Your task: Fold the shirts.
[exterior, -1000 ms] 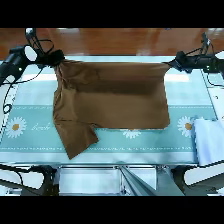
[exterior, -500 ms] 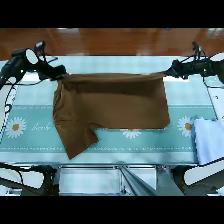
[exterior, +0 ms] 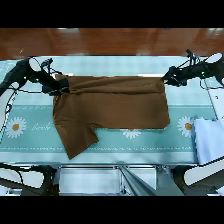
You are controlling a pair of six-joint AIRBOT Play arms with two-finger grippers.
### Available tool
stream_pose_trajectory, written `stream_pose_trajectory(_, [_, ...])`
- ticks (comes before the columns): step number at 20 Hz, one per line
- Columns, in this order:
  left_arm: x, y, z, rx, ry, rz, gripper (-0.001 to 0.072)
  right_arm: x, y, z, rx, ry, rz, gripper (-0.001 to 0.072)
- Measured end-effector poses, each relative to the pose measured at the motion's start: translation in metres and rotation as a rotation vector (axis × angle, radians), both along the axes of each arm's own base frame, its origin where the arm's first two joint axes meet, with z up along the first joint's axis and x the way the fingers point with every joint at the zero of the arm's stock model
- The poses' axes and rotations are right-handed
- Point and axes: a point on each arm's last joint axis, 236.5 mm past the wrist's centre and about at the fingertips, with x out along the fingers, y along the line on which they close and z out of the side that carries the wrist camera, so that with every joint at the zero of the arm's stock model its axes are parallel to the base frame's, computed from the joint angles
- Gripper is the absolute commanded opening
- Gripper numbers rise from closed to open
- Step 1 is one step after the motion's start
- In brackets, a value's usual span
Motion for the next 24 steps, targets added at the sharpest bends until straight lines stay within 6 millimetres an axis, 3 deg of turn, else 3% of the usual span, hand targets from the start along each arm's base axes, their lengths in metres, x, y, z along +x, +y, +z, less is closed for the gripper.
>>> stream_pose_trajectory(4, [-0.007,0.041,0.055,-0.002,-0.057,0.07,0.0505,-0.029,-0.048,0.048,-0.024,-0.002,-0.056,0.0407])
stream_pose_trajectory(7, [-0.044,0.078,0.077,-0.02,-0.065,0.183,0.0505,-0.07,-0.078,0.068,-0.052,-0.016,-0.133,0.0407])
stream_pose_trajectory(9, [-0.08,0.087,0.07,-0.1,-0.051,0.284,0.0505,-0.103,-0.075,0.063,-0.034,-0.027,-0.168,0.0407])
stream_pose_trajectory(13, [-0.145,0.074,0.036,-0.36,-0.002,0.466,0.0505,-0.159,-0.038,0.039,0.038,-0.047,-0.18,0.0407])
stream_pose_trajectory(17, [-0.197,0.055,-0.001,-0.472,0.096,0.531,0.0505,-0.188,-0.012,0.025,0.092,-0.065,-0.194,0.0407])
stream_pose_trajectory(20, [-0.213,0.042,-0.016,-0.491,0.13,0.529,0.0505,-0.196,-0.003,0.021,0.113,-0.072,-0.2,0.0407])
stream_pose_trajectory(24, [-0.216,0.023,-0.029,-0.48,0.145,0.461,0.0505,-0.197,0.004,0.024,0.148,-0.084,-0.211,0.0407])
